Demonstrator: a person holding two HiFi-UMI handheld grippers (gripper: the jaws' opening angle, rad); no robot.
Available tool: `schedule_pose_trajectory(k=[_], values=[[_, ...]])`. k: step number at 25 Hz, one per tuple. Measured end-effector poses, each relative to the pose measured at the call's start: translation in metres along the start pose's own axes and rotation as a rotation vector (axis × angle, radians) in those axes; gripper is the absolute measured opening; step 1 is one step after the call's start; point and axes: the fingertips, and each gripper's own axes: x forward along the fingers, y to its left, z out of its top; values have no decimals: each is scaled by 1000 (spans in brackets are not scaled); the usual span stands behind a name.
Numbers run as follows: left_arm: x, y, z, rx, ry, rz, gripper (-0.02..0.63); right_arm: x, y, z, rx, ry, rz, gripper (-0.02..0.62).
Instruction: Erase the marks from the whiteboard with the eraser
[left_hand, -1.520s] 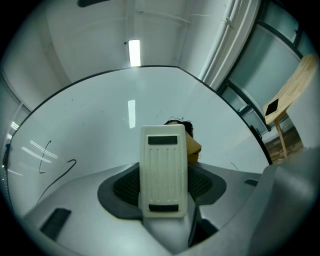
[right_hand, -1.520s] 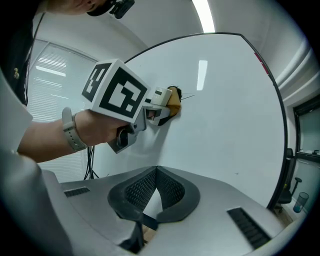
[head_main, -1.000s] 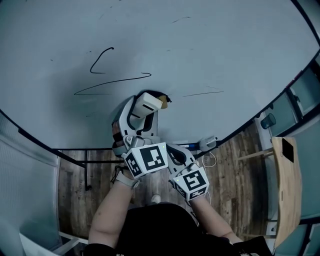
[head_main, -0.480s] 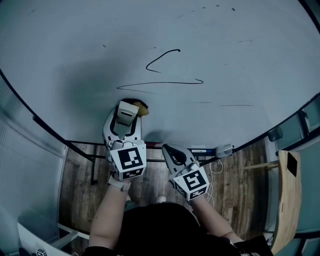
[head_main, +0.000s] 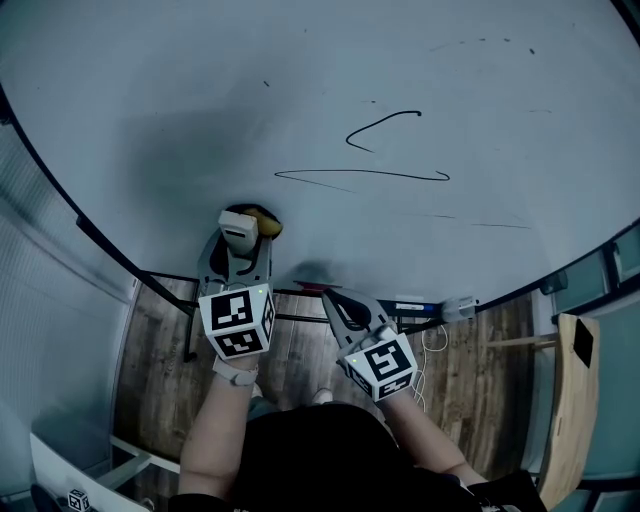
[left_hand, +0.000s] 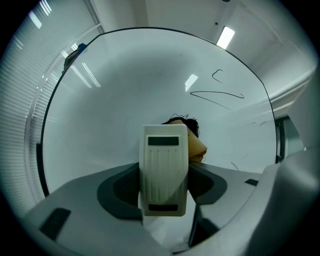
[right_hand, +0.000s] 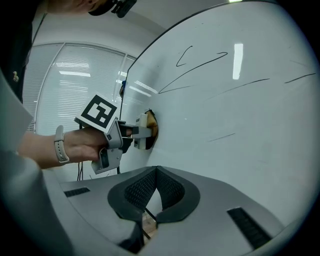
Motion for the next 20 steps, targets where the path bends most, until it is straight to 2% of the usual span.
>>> schedule_pose_trajectory(k=[6, 10, 15, 20], values=[[-8, 0, 19, -177, -73, -26, 272, 1, 0, -2, 2, 6, 1, 28], [-7, -9, 36, -233, -88, -56, 272, -3, -4, -3, 5, 4, -5, 28], [-3, -25, 48, -148, -57, -61, 267, -8, -6, 2, 10, -11, -2, 28], [3, -32, 57, -53, 41, -7, 267, -16, -13, 2, 12, -20, -15, 28]])
